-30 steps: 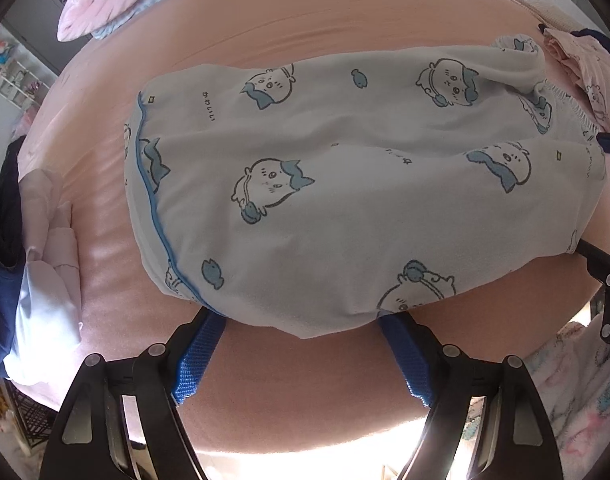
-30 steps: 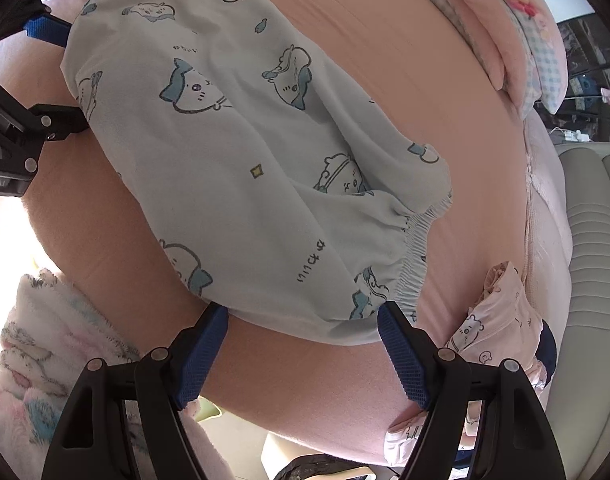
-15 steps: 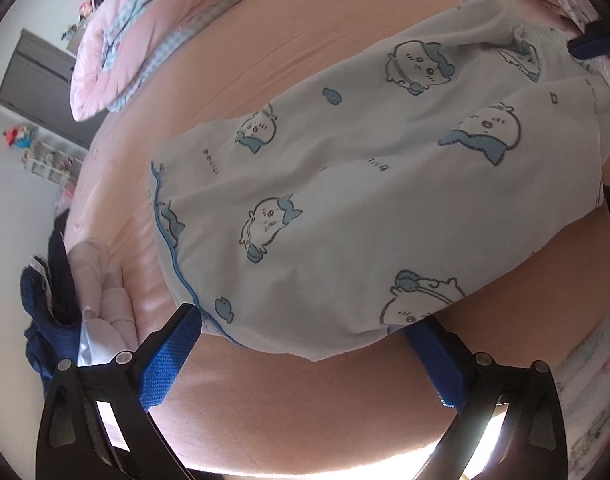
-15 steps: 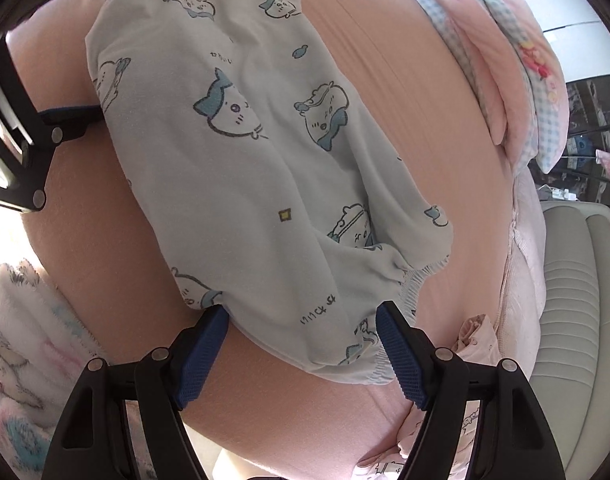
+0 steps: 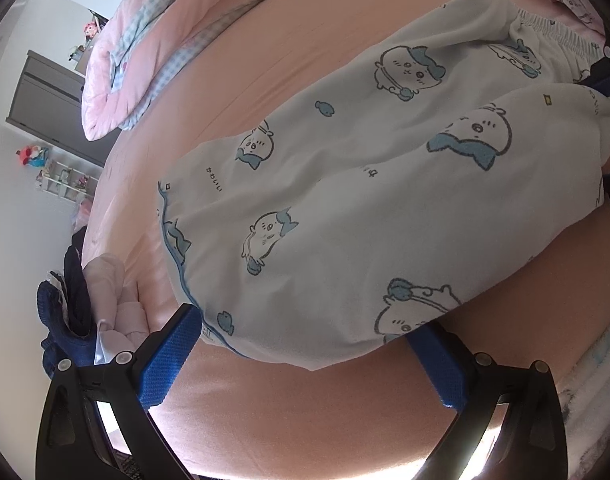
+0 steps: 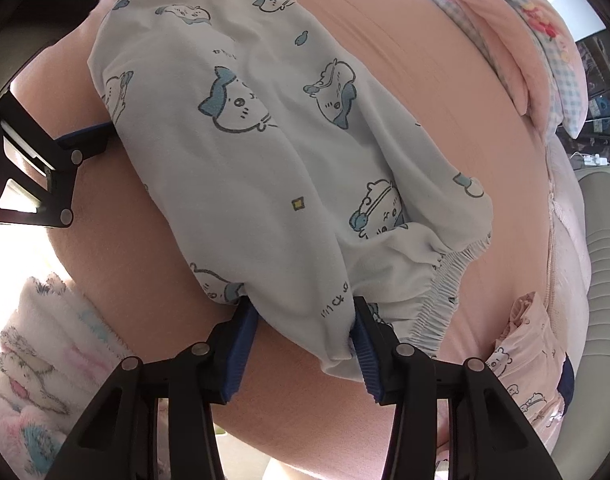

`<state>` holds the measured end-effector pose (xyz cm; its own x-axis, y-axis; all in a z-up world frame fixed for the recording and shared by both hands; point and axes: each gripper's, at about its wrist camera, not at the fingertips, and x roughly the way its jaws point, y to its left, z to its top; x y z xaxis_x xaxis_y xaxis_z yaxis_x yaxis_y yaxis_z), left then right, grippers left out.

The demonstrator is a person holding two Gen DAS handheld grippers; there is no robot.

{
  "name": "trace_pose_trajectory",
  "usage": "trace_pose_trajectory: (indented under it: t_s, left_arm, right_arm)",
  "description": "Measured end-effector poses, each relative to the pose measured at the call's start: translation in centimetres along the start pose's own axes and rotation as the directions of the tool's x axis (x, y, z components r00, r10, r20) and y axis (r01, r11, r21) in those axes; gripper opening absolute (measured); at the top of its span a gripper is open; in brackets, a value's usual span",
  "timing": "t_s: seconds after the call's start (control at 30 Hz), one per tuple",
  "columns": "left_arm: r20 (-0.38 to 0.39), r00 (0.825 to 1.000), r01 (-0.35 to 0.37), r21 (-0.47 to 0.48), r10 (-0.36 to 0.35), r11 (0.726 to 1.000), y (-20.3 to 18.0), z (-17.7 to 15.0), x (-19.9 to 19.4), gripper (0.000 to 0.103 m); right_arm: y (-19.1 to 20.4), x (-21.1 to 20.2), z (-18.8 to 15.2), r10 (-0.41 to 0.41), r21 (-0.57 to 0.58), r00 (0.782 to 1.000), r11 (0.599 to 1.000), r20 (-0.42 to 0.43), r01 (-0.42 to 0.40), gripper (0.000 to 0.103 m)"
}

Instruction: Fold clothes

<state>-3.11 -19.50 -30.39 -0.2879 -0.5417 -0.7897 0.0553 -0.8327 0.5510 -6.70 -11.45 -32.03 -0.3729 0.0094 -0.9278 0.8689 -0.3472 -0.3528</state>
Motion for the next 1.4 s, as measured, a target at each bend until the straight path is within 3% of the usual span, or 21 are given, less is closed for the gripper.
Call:
trace_pose_trajectory:
  t_s: [0.2,0.3,0.47,0.57,0.63,0.73,0.83,0.93,1.07,1.23,1.3,1.4]
  left_arm:
    - [0.084,0.996,-0.008,0.046,0.005,0.999,-0.6,-0.1,-0.1,0.103]
    - [0.121,0.992,-0.051,0.125,0.035,0.991,-1.0,0.4,0.1,0.103]
    - [0.194,0.977,-0.141,0.264,0.091,0.954,-3.2,0.4,-0.8,0.103]
    - [0.19,0.981,-0.085,0.258,0.036,0.962,-3.0,0.1,-1.0,0.086]
    - [0.201,0.979,-0.084,0.274,0.028,0.958,-3.6,-0.3,-1.2,0.055]
    - [0.229,0.973,-0.116,0.314,0.044,0.942,-5.1,-0.9,-1.5,0.035]
    - [0.252,0.966,-0.136,0.334,0.05,0.933,-6.3,-1.4,-1.7,0.025]
    - [0.244,0.97,-0.047,0.239,-0.013,0.97,-4.4,-1.0,-1.5,0.025]
    - [0.21,0.973,0.063,0.17,-0.099,0.983,-2.7,-0.2,-1.2,0.025]
    - [0.17,0.965,0.187,0.09,-0.2,0.978,-0.8,0.7,-0.9,0.025]
    - [0.166,0.964,0.196,0.075,-0.206,0.978,-0.7,0.9,-0.9,0.025]
    - [0.151,0.968,0.196,0.051,-0.202,0.979,-0.8,1.5,-1.4,0.025]
  right_arm:
    - [0.1,-0.3,0.1,0.005,0.001,1.0,1.0,-0.003,-0.005,0.047]
    - [-0.9,-0.4,-0.3,0.048,0.082,0.999,0.995,0.014,-0.049,0.052]
    - [-3.0,-0.2,-1.2,0.141,0.247,0.989,0.957,0.053,-0.15,0.061]
    - [-3.1,-0.5,-1.4,0.153,0.269,0.986,0.949,0.071,-0.167,0.062]
    - [-3.0,-0.7,-1.4,0.153,0.272,0.985,0.948,0.075,-0.167,0.062]
    - [-2.7,-1.1,-1.3,0.145,0.266,0.987,0.951,0.07,-0.159,0.062]
    - [-2.4,-1.4,-1.1,0.141,0.26,0.988,0.953,0.065,-0.153,0.062]
    - [-1.9,-1.8,-0.8,0.129,0.243,0.99,0.96,0.054,-0.138,0.061]
    - [-1.1,-2.7,-0.5,0.096,0.214,0.994,0.971,0.054,-0.106,0.06]
    - [-0.4,-4.1,-0.4,0.055,0.215,0.994,0.974,0.091,-0.074,0.042]
    - [-0.2,-4.7,-0.4,0.039,0.222,0.994,0.973,0.103,-0.061,0.031]
    - [-0.3,-5.7,-0.7,0.035,0.257,0.991,0.964,0.129,-0.067,0.023]
